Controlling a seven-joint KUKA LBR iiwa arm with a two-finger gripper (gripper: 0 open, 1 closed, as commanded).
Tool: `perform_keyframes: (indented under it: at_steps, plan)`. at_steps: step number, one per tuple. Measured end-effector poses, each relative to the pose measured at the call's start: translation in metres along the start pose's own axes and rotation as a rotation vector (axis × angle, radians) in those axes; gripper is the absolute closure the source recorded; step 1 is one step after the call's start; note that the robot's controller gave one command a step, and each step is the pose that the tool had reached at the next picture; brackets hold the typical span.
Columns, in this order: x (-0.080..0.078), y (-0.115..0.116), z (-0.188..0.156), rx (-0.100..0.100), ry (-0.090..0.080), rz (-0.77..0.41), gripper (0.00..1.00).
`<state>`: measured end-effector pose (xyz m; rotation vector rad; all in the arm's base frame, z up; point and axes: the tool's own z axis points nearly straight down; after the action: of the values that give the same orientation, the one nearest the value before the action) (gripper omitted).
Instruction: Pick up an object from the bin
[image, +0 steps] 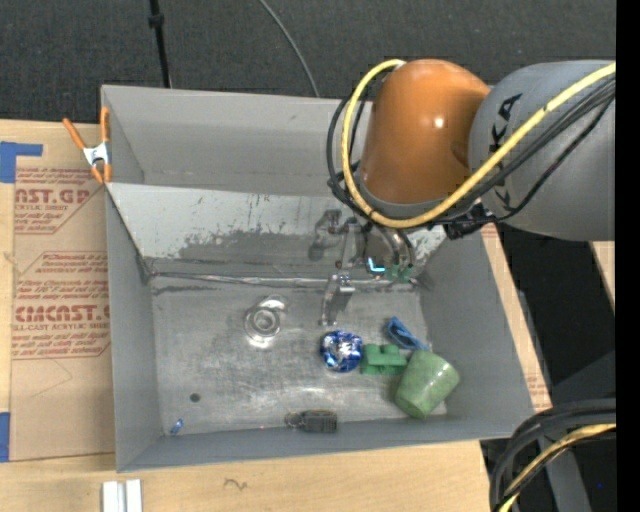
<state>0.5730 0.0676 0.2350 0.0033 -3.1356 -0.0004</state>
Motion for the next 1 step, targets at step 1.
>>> perform_keyframes:
  at_steps: [1]
  plan:
    - [0.002,-0.0521,0.1101,0.002,0.001,-0.05,0.0]
